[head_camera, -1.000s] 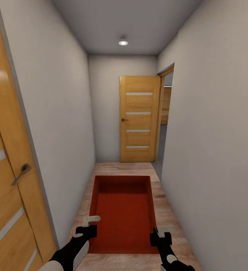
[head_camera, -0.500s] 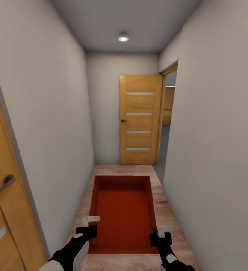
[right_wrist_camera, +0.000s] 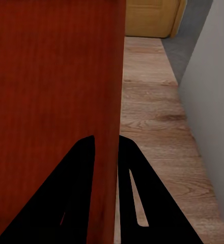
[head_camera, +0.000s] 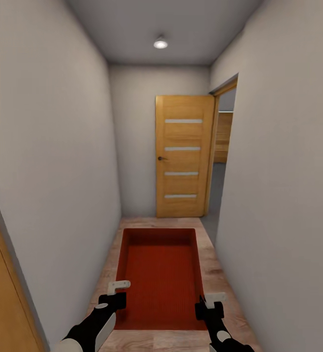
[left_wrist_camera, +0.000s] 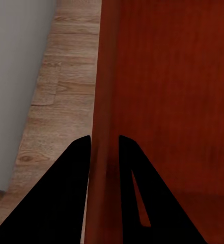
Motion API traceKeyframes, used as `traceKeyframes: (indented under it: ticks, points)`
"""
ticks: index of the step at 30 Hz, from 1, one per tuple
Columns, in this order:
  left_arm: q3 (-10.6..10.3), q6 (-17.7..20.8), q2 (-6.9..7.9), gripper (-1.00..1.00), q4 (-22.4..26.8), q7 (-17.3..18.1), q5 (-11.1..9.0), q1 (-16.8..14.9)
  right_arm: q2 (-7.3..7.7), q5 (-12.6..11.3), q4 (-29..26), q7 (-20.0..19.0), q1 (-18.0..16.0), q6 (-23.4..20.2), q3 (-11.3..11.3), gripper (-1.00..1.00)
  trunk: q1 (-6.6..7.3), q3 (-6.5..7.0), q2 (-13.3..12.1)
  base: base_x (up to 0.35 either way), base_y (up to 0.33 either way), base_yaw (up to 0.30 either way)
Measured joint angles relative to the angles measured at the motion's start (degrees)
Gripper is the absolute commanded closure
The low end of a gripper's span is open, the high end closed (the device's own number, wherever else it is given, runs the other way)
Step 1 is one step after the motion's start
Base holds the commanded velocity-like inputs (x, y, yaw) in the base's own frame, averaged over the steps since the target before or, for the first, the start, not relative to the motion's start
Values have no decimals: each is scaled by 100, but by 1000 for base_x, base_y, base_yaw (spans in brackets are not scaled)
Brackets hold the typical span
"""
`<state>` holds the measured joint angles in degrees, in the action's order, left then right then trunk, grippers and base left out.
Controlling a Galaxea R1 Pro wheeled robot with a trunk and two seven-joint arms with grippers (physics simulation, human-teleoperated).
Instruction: Move the two storage containers from the living room to the garage. In the garage, place one container on the floor and stack the other container on top of it (either order is fine).
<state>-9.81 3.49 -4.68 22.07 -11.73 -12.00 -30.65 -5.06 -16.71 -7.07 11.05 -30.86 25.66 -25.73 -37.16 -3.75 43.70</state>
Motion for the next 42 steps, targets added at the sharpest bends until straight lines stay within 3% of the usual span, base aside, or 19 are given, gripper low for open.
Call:
traceKeyframes:
  ticks: [42]
  points:
    - [38,0,-40,100,-105,-39,-12,-2,31,3,0,-62,1,-110,-12,100,0,0,0,322,0,0]
